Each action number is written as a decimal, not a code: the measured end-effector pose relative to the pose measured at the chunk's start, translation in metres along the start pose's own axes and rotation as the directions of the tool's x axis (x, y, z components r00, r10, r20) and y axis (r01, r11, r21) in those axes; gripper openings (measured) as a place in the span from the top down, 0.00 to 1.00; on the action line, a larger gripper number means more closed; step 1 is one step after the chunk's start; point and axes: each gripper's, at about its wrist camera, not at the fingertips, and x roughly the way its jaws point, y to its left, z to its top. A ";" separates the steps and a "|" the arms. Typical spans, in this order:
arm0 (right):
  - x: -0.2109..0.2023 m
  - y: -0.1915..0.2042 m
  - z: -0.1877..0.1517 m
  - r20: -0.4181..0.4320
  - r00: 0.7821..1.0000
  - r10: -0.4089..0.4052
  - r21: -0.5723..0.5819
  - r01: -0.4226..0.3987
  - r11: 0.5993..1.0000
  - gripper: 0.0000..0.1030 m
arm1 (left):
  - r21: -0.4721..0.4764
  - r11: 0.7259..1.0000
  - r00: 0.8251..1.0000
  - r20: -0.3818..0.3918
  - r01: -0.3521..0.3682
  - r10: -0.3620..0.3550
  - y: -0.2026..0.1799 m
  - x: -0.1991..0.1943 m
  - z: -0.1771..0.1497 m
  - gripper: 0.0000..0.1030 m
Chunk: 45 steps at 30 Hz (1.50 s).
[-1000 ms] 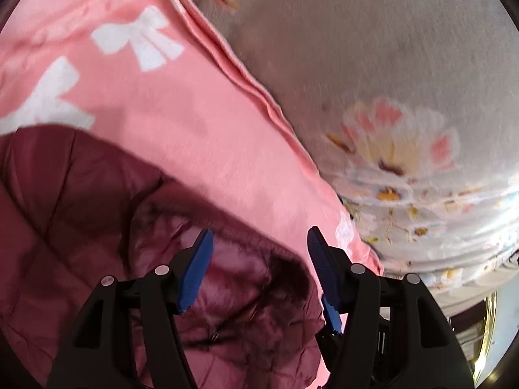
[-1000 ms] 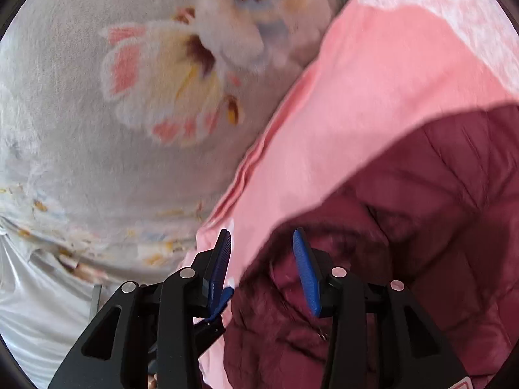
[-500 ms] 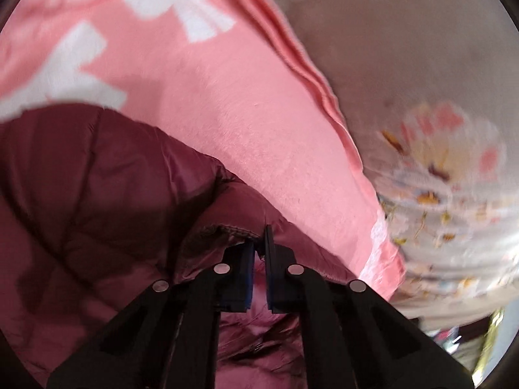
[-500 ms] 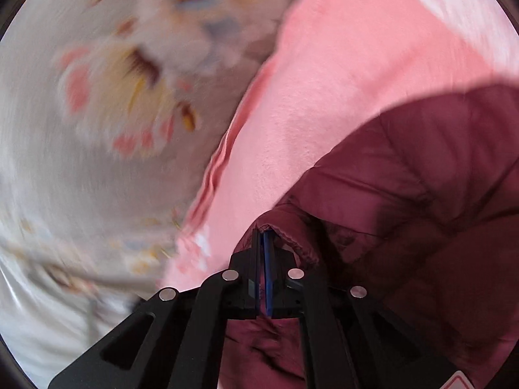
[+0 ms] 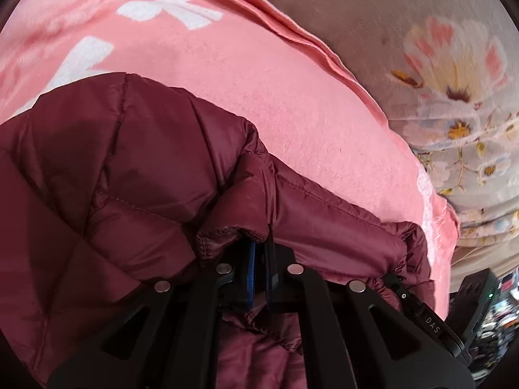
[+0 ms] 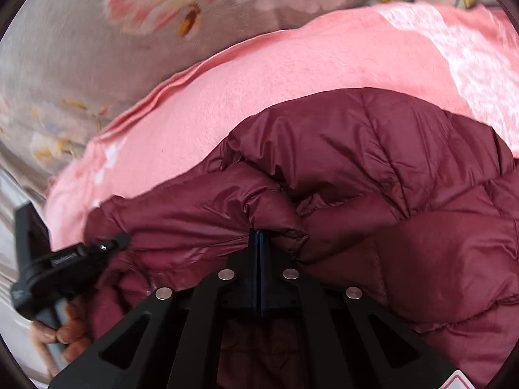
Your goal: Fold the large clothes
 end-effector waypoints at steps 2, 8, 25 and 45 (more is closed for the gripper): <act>0.002 0.006 -0.001 0.017 0.999 -0.037 -0.036 0.037 0.999 1.00 | 0.035 0.999 0.999 0.032 -0.015 0.014 -0.003 0.002 -0.004 0.96; -0.010 0.011 0.002 -0.004 0.998 -0.061 -0.073 0.061 0.995 0.99 | 0.120 0.989 0.993 0.089 -0.092 0.081 -0.017 -0.001 -0.012 0.95; 0.002 0.059 0.018 0.066 0.985 -0.157 -0.221 0.168 0.961 1.00 | 0.108 0.980 0.983 0.099 -0.168 0.157 -0.047 -0.024 0.022 0.87; 0.022 0.050 0.008 0.072 0.976 -0.203 -0.234 0.215 0.948 1.00 | 0.219 0.940 0.954 0.207 -0.262 0.218 -0.045 0.004 -0.018 0.87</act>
